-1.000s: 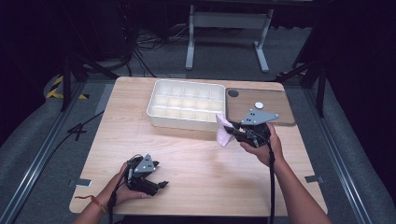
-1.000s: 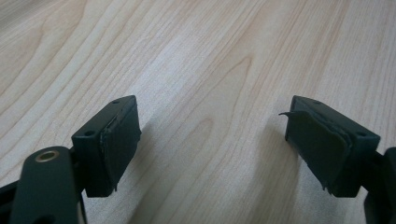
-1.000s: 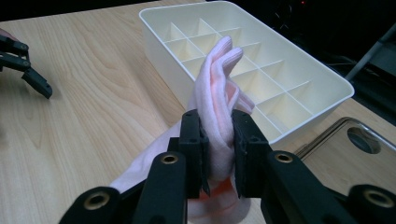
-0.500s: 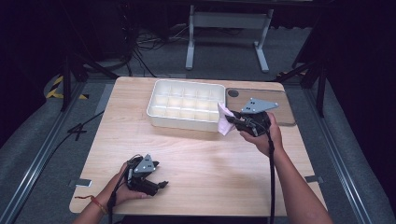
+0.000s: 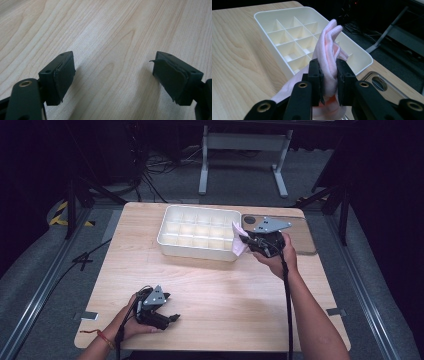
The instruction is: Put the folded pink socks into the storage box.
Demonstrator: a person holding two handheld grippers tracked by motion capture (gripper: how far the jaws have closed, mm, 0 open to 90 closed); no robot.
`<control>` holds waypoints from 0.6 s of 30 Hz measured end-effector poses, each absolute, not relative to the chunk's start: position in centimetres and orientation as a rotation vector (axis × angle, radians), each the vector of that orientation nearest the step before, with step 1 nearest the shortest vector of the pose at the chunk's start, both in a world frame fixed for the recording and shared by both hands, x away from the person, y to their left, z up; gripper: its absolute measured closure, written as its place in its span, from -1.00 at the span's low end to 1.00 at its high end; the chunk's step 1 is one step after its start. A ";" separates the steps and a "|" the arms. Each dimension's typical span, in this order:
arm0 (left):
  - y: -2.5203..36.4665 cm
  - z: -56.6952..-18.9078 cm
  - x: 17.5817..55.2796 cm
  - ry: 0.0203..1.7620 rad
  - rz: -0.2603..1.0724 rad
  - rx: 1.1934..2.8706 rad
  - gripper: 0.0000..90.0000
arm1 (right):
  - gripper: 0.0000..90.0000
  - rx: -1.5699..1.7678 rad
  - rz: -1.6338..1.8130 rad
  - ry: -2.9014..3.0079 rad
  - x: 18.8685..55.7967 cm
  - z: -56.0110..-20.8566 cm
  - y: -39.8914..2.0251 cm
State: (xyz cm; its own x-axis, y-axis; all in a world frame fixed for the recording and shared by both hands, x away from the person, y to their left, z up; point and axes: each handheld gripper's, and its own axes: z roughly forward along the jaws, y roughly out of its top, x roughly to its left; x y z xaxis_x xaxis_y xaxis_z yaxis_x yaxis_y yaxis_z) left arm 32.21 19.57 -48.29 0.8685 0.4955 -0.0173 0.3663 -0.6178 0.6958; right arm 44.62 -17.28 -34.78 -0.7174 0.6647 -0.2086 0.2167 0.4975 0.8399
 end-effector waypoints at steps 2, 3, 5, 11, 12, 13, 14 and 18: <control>19.6 -48.3 32.2 0.619 0.227 2.302 -0.59 | 0.70 0.724 1.132 2.228 45.2 -34.9 -16.9; 19.6 -48.3 32.2 0.619 0.229 2.301 -0.59 | 0.70 0.723 1.122 2.224 45.5 -35.0 -16.7; 19.6 -48.3 32.2 0.618 0.229 2.301 -0.59 | 0.70 0.726 1.118 2.225 45.7 -35.1 -16.6; 19.6 -48.3 32.2 0.615 0.231 2.304 -0.59 | 0.70 0.738 1.084 2.221 46.9 -35.8 -15.6; 19.6 -48.3 32.2 0.618 0.231 2.303 -0.59 | 0.70 0.737 1.083 2.221 47.0 -35.8 -15.6; 19.6 -48.3 32.2 0.615 0.230 2.304 -0.59 | 0.70 0.741 1.074 2.222 47.1 -35.9 -15.5; 19.6 -48.3 32.2 0.614 0.230 2.304 -0.59 | 0.70 0.740 1.070 2.219 47.3 -35.9 -15.4; 19.6 -48.3 32.2 0.612 0.228 2.307 -0.59 | 0.70 0.742 1.045 2.225 47.7 -36.2 -15.1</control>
